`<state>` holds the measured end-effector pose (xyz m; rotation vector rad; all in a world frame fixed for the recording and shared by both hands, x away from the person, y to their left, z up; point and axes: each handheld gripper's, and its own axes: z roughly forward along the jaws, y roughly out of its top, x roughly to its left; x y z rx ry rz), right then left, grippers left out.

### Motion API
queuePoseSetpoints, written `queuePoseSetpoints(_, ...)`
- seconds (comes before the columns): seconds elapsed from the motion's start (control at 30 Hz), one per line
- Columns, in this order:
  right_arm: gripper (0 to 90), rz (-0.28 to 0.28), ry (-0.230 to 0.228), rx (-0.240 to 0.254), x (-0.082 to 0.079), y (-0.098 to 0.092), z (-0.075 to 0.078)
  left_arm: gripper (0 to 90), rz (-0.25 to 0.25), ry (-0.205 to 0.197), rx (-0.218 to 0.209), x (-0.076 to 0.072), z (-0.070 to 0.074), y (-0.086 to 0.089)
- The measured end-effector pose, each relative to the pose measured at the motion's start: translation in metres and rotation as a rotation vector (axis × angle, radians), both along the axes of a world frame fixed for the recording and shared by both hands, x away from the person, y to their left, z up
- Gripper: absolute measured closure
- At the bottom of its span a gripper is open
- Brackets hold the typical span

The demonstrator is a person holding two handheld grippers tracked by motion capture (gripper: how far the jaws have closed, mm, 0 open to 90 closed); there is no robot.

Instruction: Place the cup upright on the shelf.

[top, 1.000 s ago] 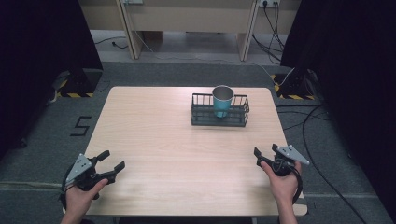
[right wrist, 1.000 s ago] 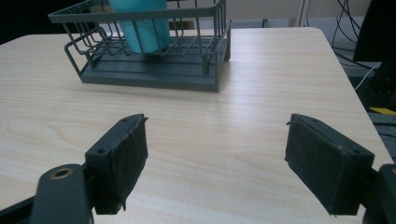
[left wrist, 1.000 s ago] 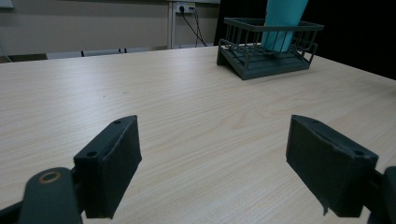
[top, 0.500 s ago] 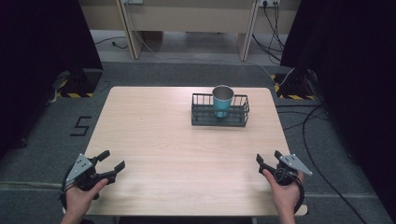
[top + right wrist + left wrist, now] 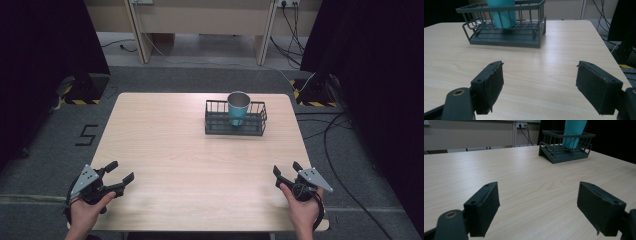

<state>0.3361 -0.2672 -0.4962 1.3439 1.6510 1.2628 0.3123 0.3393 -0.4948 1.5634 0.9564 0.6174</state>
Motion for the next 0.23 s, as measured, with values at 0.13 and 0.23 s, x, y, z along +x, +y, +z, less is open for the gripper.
queuePoseSetpoints(0.13, 22.8, 0.003, 0.002, 0.004, -0.0005, 0.0011, -0.0009, 17.2, 0.0, -0.001, 0.001, 0.0, 0.0002, -0.0001)
queuePoseSetpoints(0.23, 22.8, 0.007, 0.0, 0.006, -0.0006, 0.0024, -0.0006, 17.2, 0.0, -0.001, 0.002, 0.0001, 0.0002, -0.0003)
